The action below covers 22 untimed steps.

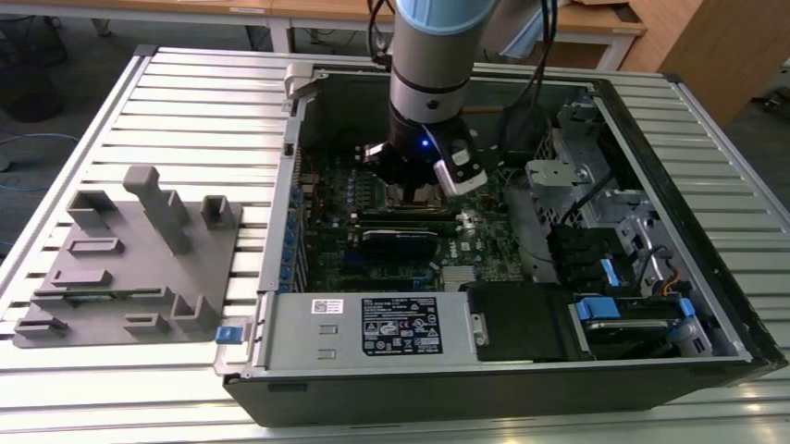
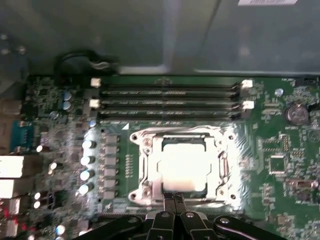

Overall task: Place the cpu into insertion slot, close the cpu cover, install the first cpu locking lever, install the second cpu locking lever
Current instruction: 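Install the second cpu locking lever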

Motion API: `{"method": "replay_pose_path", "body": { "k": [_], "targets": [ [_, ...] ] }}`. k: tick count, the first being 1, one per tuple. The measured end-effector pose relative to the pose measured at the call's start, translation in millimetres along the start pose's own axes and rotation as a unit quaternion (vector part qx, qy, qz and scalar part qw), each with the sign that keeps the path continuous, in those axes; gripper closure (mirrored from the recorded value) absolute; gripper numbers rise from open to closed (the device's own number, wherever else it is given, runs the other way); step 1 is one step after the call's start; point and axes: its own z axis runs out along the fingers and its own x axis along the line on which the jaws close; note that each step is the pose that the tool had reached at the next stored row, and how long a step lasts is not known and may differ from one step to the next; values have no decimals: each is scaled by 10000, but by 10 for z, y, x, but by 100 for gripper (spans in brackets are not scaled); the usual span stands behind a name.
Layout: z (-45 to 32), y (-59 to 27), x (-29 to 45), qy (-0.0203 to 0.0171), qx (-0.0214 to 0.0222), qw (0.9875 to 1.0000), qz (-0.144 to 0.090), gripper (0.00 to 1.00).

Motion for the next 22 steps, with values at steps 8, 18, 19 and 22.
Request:
{"method": "replay_pose_path", "body": {
  "k": [8,18,19,22],
  "targets": [
    [27,163,-65,-1,205,9998,-4,89],
    [29,243,-73,-2,313,9995,-6,89],
    [29,246,-73,-3,312,9995,-6,89],
    [36,290,-72,-3,312,9995,-5,89]
  ]
}}
